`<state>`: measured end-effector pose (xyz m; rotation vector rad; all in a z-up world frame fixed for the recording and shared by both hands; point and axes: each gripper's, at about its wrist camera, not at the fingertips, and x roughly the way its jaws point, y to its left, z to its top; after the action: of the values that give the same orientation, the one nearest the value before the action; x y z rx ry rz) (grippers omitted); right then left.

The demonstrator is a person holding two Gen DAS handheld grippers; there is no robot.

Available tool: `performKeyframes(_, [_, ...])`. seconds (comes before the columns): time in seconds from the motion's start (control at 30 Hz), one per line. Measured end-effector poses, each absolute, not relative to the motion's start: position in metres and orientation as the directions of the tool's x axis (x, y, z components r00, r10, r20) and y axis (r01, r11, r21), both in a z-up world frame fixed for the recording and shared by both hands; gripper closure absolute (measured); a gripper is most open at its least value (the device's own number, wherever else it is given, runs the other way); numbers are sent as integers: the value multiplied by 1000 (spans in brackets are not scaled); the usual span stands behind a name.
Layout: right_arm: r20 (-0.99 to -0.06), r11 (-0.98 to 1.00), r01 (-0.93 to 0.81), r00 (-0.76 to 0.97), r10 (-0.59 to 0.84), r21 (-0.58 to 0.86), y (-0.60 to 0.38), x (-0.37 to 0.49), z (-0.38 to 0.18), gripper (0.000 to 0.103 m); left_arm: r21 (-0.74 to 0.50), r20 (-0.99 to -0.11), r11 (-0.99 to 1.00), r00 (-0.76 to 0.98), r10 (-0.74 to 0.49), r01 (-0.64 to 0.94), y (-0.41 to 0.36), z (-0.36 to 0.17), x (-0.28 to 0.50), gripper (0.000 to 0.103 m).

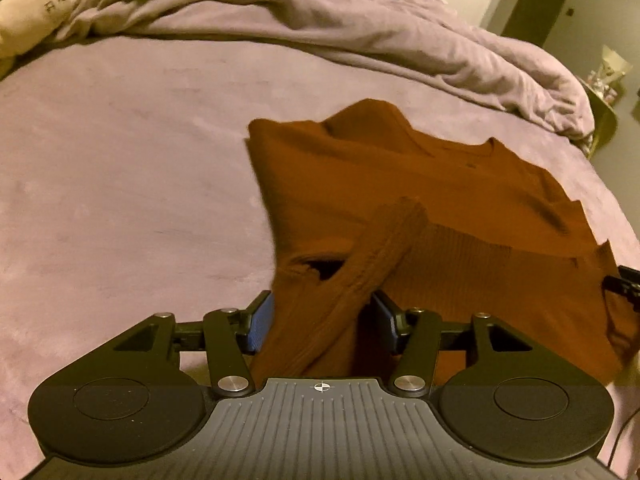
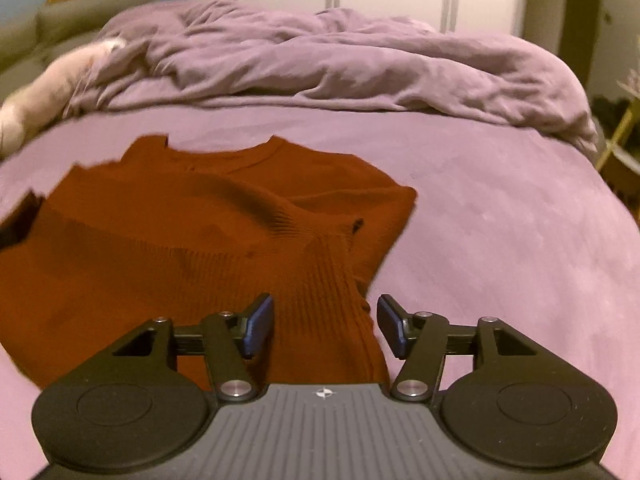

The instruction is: Fold small clothes

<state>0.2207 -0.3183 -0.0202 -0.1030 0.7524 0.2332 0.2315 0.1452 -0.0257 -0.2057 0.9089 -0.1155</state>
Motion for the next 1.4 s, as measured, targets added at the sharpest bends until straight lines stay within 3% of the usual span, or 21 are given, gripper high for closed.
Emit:
performKeyframes(0.07, [-693, 959, -283, 696, 188, -25, -315, 225, -21, 45, -240, -746, 968, 624, -234, 76, 142, -21, 231, 34])
performKeyframes(0.1, [-693, 955, -295, 692, 200, -19, -315, 226, -22, 45, -231, -746, 969, 623, -237, 91, 140, -20, 232, 34])
performKeyframes(0.13, [-696, 952, -305, 687, 209, -16, -315, 227, -23, 45, -208, -754, 973, 617, -225, 100, 137, -21, 234, 40])
performKeyframes(0.2, [-702, 949, -314, 681, 209, -23, -314, 230, -26, 51, -160, -777, 983, 602, -183, 93, 133, -24, 238, 62])
performKeyframes(0.23, [-699, 950, -311, 683, 210, -18, -314, 230, -26, 59, -145, -786, 985, 594, -169, 88, 132, -26, 241, 78])
performKeyframes(0.33, [-689, 961, -277, 699, 193, -11, -319, 228, -23, 82, -171, -784, 982, 593, -182, 74, 130, -27, 243, 92])
performKeyframes(0.37, [-683, 962, -272, 703, 197, -2, -321, 227, -22, 91, -169, -782, 983, 598, -176, 69, 131, -27, 241, 92])
performKeyframes(0.47, [-676, 961, -274, 715, 181, -32, -322, 222, -20, 97, -162, -776, 985, 609, -164, 59, 128, -24, 238, 94])
performKeyframes(0.73, [-580, 961, -260, 799, 157, -98, -310, 202, 12, 98, -253, -670, 966, 712, -209, 46, 143, 34, 227, 94])
performKeyframes(0.9, [-502, 970, -208, 856, 120, -123, -305, 226, 38, 98, -217, -612, 976, 779, -139, 3, 148, 61, 261, 94])
performKeyframes(1.2, [-552, 986, -60, 833, -35, -153, -283, 340, 10, 98, -162, -653, 982, 757, -35, -94, 138, 25, 345, 94])
performKeyframes(1.4, [-529, 977, -24, 844, -94, -212, -265, 385, 0, 98, -152, -633, 976, 774, 28, -159, 145, 23, 376, 94])
